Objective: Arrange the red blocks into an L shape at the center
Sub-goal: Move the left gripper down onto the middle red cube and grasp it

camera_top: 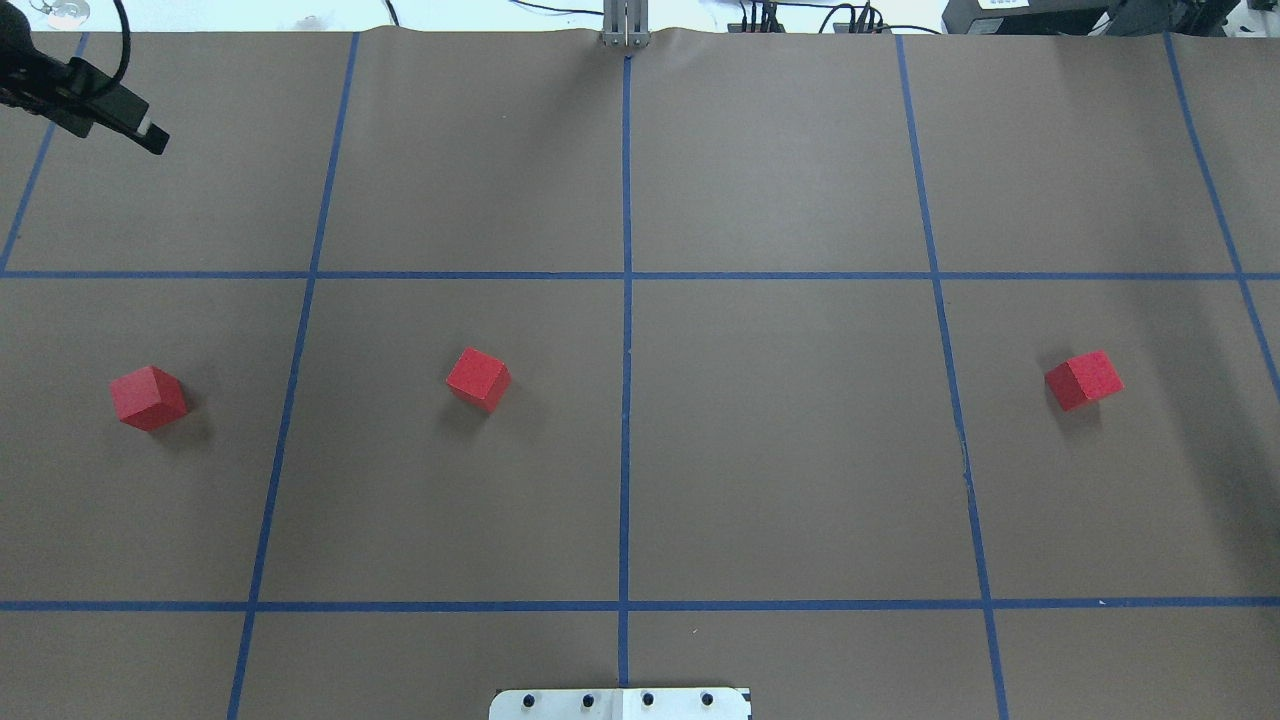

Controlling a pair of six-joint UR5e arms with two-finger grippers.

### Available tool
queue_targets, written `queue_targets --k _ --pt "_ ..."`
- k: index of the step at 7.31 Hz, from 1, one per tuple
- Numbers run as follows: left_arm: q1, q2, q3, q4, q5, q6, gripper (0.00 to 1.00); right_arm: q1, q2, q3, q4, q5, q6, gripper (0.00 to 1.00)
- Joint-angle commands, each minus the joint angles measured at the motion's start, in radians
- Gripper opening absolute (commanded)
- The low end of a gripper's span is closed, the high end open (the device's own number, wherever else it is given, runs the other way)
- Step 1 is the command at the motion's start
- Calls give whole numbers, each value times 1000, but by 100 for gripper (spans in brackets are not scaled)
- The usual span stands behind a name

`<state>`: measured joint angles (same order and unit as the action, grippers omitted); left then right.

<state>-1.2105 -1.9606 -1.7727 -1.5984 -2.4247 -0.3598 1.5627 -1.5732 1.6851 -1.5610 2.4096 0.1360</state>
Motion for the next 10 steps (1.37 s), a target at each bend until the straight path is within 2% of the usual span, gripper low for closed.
queue_targets --k 1,2,3,5,6,7,9,10 --pt "139 -71 -30 -15 44 -296 98 -12 -2 1 -4 -3 -1 99" --pt "231 -125 -34 -12 170 -342 99 -29 1 -1 -4 -12 2 99" --pt "344 -148 -31 -6 259 -346 99 -29 1 4 -2 -7 2 99" --pt "475 -164 -24 -11 404 -391 99 -30 4 1 -1 -3 4 99" --pt "535 -164 -21 -15 439 -451 99 -32 4 1 1 0 5 99" --pt "545 -167 -17 -15 440 -456 99 -32 4 1 2 -1 5 99" --pt "604 -172 -2 -23 531 -481 99 -35 4 -1 2 -1 5 99" --pt "606 -179 7 -28 532 -491 99 -35 4 -1 2 0 5 99"
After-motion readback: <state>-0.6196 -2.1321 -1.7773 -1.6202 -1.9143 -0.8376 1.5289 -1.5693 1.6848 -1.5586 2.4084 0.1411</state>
